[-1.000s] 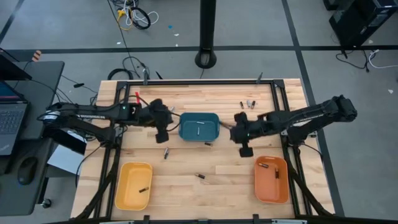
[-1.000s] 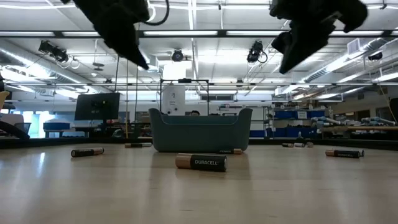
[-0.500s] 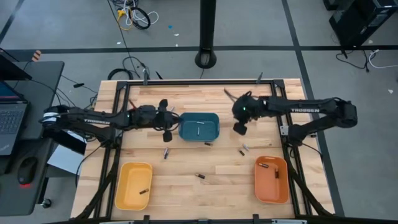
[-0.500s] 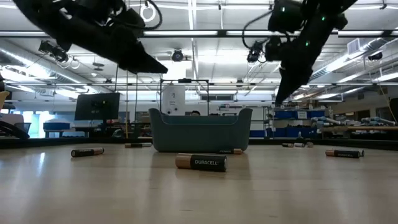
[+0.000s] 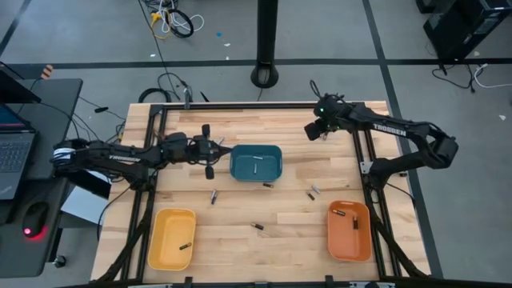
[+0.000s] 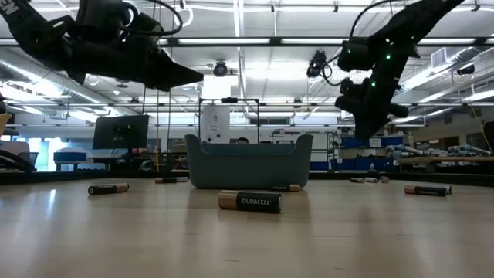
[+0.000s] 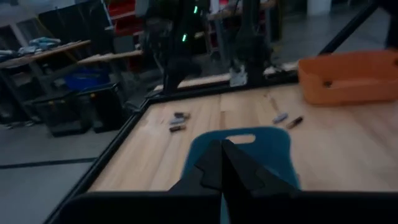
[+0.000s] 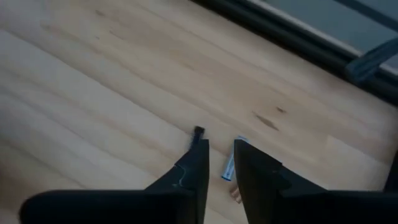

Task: Sort batteries
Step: Put the silver battery into the blue bin

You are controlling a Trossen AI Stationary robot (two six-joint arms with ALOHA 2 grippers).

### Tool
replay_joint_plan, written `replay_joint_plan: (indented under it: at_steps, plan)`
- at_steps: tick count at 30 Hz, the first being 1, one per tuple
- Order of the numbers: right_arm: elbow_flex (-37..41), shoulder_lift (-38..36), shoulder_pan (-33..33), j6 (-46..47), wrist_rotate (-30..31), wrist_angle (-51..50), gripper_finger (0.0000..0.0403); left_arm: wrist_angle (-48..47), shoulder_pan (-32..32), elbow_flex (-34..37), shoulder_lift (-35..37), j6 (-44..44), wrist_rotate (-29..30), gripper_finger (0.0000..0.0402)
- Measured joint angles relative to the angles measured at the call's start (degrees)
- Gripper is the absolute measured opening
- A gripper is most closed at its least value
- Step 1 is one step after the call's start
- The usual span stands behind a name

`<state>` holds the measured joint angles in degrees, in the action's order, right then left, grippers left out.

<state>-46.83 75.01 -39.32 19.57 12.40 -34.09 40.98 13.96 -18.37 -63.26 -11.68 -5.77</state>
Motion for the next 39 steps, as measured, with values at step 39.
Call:
replay_joint_plan:
  at_steps: [39]
  plan:
    - [-0.28,20.51,-5.39,1.69,0.2,5.14,0.0115,0.84,1.43,2.53,-0.04,-0.12,-2.46,0.0005]
